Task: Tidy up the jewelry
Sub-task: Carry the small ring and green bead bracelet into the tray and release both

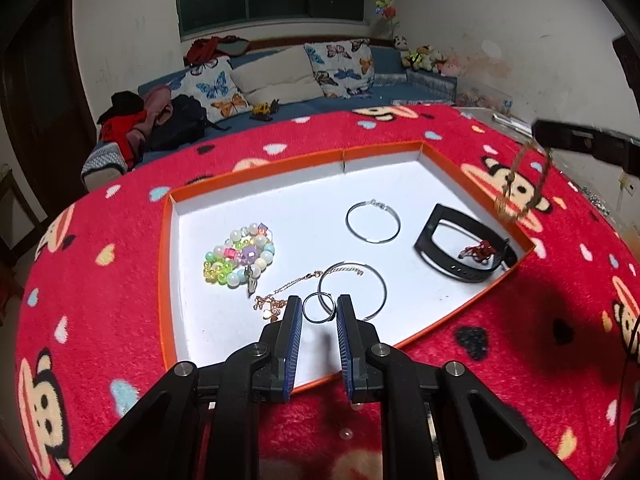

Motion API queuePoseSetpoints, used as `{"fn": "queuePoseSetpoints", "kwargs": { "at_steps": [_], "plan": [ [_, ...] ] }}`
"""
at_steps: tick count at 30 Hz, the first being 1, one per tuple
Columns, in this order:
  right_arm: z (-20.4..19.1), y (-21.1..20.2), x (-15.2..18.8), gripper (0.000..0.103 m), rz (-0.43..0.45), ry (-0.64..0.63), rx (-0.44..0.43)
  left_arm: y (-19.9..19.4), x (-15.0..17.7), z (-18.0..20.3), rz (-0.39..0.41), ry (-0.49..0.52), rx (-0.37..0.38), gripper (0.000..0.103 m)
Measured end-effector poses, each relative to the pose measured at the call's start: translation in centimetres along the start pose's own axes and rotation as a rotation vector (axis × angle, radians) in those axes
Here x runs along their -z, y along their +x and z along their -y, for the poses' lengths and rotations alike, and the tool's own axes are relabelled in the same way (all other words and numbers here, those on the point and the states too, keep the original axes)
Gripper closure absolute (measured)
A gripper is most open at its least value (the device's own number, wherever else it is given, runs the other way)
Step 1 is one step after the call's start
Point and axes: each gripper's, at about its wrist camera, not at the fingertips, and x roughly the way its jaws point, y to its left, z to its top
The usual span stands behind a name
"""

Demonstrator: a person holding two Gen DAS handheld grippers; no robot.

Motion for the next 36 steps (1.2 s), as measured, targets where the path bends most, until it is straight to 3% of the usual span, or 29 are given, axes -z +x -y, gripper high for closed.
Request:
{"fn": "queuePoseSetpoints", "kwargs": {
  "at_steps": [12,20,36],
  "plan": [
    [0.8,3.6,-0.3,0.096,-0.055,0.001,0.006,2.5,0.2,-0.8,-0.043,-0.016,0.016,0.084],
    [1.3,4.4,-1.9,0.096,-0.023,0.0,0.031,2.8,0.1,-1.1,-0.042,-0.024,0.03,0.084],
    [3.4,9.2,0.3,0.094,-0.159,0.039,0.082,2.9,-0.2,-1.5,-0.06,-0.04,0.026,0.083]
  ]
}}
